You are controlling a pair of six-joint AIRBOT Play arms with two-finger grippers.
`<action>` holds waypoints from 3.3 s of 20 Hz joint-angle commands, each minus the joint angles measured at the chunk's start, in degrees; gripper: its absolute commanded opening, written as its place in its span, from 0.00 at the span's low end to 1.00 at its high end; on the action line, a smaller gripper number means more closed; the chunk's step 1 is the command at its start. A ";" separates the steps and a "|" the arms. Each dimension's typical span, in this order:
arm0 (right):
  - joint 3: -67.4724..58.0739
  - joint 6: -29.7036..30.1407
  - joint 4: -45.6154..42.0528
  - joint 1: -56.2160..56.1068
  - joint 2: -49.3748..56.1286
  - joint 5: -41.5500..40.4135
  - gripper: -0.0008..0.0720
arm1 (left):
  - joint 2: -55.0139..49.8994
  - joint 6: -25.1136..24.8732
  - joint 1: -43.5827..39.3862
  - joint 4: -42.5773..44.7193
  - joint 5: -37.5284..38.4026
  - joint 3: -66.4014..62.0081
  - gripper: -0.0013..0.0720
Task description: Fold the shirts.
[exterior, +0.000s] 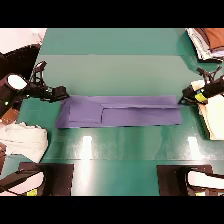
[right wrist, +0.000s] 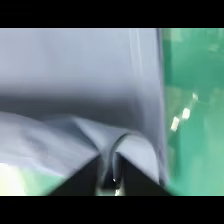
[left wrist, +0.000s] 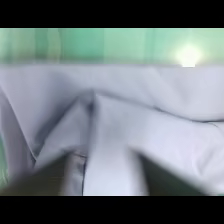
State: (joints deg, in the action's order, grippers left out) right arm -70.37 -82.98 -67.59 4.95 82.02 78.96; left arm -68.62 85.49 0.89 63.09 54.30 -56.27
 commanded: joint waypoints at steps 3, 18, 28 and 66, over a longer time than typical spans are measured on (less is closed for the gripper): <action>-6.14 5.86 11.34 4.24 7.34 2.84 0.57 | -1.86 -0.44 -0.07 -0.11 2.38 -1.84 0.92; 9.22 16.02 20.48 10.88 12.04 -0.68 0.60 | -2.47 0.92 -12.87 -10.47 -2.19 -2.25 0.05; -3.21 14.23 26.27 1.14 -1.44 1.64 0.03 | -22.88 2.58 -29.77 -13.22 -6.56 -17.73 0.05; -28.17 13.22 32.94 -52.48 19.30 -17.16 0.62 | 8.07 1.42 5.81 16.20 12.98 -28.06 0.05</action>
State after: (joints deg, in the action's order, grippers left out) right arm -98.72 -66.54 -28.71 -51.46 100.92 54.72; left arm -61.17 87.68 5.69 78.87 65.21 -84.33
